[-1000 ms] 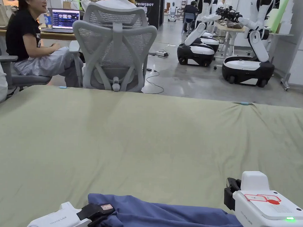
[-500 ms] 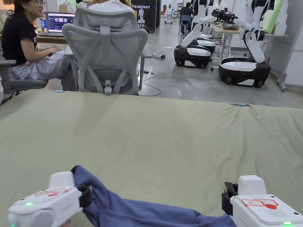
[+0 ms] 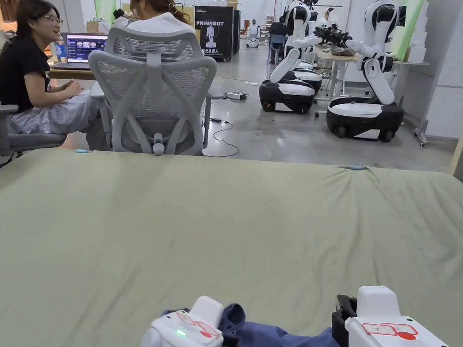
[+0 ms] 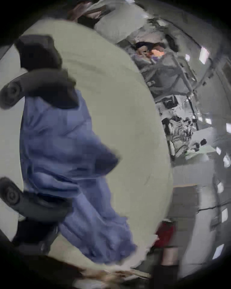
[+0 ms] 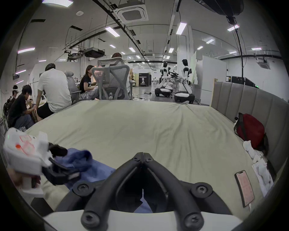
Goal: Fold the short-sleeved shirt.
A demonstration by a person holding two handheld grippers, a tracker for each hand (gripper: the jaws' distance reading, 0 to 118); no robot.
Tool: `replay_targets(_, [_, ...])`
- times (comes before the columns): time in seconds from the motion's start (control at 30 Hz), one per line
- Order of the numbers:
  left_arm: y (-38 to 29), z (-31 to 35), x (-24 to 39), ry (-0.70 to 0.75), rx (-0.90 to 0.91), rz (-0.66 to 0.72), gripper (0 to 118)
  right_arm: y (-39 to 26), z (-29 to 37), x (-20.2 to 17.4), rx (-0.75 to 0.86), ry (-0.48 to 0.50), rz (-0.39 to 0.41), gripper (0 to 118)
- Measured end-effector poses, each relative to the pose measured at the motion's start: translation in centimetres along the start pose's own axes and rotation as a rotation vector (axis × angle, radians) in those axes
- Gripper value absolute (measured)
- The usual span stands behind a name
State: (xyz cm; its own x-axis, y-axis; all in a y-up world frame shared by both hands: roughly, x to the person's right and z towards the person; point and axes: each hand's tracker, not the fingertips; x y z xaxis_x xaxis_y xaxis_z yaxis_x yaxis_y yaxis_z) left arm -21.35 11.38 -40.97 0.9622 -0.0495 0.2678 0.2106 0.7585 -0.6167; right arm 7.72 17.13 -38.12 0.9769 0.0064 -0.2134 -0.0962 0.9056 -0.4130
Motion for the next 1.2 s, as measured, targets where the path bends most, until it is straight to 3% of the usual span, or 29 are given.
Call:
replay_targets(0.1, [1.6,3.1,-3.6,-0.152,0.087,0.265,95,0.1,0.0,0.5,0.0,-0.001,-0.007,0])
replay_targets(0.23, [1.7,3.8,-7.7,-0.178,0.107,0.499,91,0.1,0.2,0.5,0.008,0.007,-0.023,0])
replay_targets(0.3, [1.2,2.8,-8.4,-0.196,0.074,0.541,68,-0.1,0.1,0.5,0.006,0.011,-0.03,0])
replay_targets(0.33, [0.9,2.0,-8.4,-0.219,0.044,0.556,40,-0.2,0.1,0.5,0.004,0.011,-0.033,0])
replay_targets(0.4, [0.2,-0.1,-7.2,-0.235,-0.024,0.593,0,-0.5,-0.1,0.6,-0.004,0.012,-0.044,0])
replay_targets(0.6, [-1.8,-4.5,-1.8,-0.392,-0.138,0.617,0,-1.1,-0.4,1.0,-0.027,0.006,-0.051,0])
replay_targets(0.77, [-1.4,-5.5,0.6,-0.351,-0.147,0.597,0,-1.1,-0.6,0.9,-0.035,0.003,-0.043,0])
replay_targets(0.83, [0.3,-3.7,1.2,-0.281,-0.094,0.466,0,-1.0,-0.7,0.4,-0.036,0.002,-0.026,0])
replay_targets(0.9, [1.8,-1.3,0.7,-0.268,-0.008,0.416,0,-0.8,-0.8,0.0,-0.035,0.006,-0.022,0])
replay_targets(1.17, [1.0,2.9,-4.5,-0.233,0.067,0.501,0,-0.7,-0.6,-1.8,-0.03,0.033,-0.013,0])
replay_targets(1.2, [0.3,3.2,-5.7,-0.211,0.08,0.52,11,-0.8,-0.5,-1.9,-0.031,0.034,-0.013,0])
